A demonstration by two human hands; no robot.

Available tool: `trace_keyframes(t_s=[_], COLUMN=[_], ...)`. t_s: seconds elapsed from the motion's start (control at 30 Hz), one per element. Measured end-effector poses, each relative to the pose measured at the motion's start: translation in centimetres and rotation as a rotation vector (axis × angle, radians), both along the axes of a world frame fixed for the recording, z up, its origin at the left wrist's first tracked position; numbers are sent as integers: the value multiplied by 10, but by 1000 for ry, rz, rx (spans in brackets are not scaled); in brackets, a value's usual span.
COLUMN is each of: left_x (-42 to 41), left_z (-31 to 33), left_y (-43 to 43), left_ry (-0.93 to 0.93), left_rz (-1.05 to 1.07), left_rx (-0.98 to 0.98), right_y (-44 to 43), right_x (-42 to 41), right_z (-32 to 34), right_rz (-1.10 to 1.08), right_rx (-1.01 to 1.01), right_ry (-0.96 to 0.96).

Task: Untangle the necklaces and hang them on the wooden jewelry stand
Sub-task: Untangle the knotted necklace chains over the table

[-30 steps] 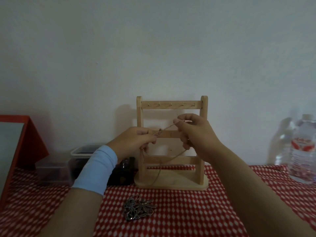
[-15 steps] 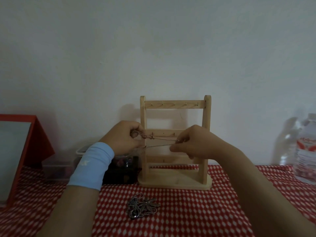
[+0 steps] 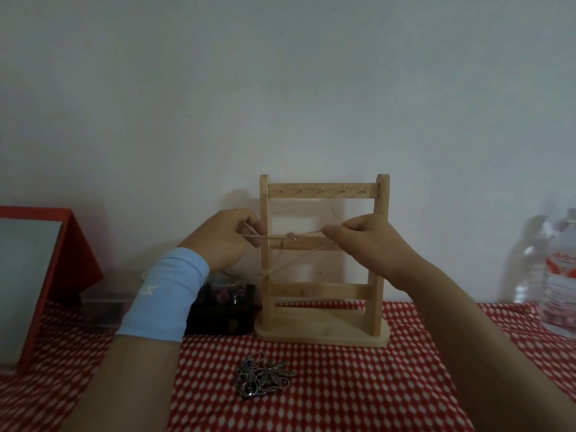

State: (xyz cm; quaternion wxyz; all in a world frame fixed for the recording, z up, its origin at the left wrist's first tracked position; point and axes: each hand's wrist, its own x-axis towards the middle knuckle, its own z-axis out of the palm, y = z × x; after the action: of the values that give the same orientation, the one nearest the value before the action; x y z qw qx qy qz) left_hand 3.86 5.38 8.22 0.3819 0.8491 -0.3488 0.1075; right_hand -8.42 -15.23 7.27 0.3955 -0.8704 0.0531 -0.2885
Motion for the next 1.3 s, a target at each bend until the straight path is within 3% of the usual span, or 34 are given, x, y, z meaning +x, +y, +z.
trace_keyframes(t_s=[0.1, 0.23, 0.4, 0.5, 0.6, 0.77, 0.83, 1.0, 1.13, 1.3], left_x=[-1, -9, -13, -14, -14, -20, -20, -24, -24, -20], left_z=[3, 8, 9, 7, 3, 0, -1, -2, -3, -2], left_y=[7, 16, 14, 7, 0, -13, -17, -23, -27, -17], left_ry=[181, 200, 393, 545, 724, 903, 904, 895, 874, 798], left_rz=[-20, -58, -113, -260, -440, -481, -486, -506, -513, -432], left_rx=[157, 369, 209, -38, -236, -372, -360, -331, -308, -244], right_y=[-5, -8, -4, 3, 12, 17, 19, 29, 32, 25], right_x=[0, 6, 11, 11, 6, -4, -8, -4, 1, 7], right_z=[0, -5, -19, -20, -13, 2, 7, 10, 1, -8], right_rz=[-26, -58, -30, 83, 167, 175, 163, 81, 183, 281], right_rx=[-118, -343, -481, -437, -383, -131, -104, -234, -178, 73], right_ry=[97, 389, 597, 690, 635, 546, 523, 91, 201, 135])
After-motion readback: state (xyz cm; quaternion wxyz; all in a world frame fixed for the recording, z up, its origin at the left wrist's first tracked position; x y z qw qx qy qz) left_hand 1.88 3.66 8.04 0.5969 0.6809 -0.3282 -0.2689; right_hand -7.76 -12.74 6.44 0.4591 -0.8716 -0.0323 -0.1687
